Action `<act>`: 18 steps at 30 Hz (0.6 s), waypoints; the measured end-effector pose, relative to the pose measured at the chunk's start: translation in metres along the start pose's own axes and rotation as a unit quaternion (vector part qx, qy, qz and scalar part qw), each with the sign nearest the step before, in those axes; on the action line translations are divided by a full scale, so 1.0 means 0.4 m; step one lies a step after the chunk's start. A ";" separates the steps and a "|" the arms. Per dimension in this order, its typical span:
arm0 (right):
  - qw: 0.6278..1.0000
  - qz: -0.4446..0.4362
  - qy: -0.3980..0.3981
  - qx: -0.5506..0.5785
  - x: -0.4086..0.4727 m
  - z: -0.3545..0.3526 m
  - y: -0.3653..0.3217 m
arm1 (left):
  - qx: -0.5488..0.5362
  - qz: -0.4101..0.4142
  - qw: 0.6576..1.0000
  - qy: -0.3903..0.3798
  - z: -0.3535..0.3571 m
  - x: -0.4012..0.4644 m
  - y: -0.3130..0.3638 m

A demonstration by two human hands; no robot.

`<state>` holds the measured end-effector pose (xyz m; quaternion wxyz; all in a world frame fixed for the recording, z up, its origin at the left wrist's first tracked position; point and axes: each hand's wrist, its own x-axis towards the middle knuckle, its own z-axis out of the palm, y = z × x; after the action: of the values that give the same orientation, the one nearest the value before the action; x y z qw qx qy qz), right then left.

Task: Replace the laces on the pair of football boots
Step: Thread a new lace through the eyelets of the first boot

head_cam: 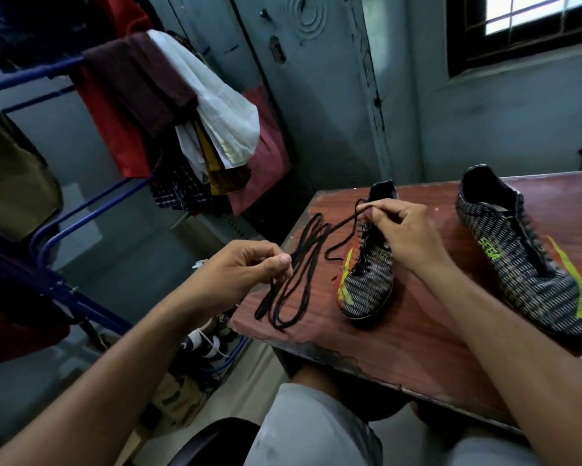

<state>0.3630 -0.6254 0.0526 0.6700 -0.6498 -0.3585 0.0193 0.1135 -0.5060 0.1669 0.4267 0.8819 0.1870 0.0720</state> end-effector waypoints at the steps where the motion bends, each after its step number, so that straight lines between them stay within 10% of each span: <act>1: 0.994 0.056 0.009 0.088 0.002 0.000 -0.008 | 0.005 0.001 1.000 0.004 0.003 0.010 -0.007; 8: 0.858 0.171 0.086 0.476 0.019 -0.050 -0.047 | 0.076 0.007 0.996 0.040 0.021 0.085 -0.062; 18: 0.977 0.057 -0.180 0.100 0.012 -0.066 -0.069 | 0.146 0.070 0.983 0.092 0.040 0.188 -0.038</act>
<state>0.3677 -0.6500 0.0819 0.6535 -0.5847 -0.4324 0.2098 0.1831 -0.4798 0.1426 0.2686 0.9352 0.1714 0.1547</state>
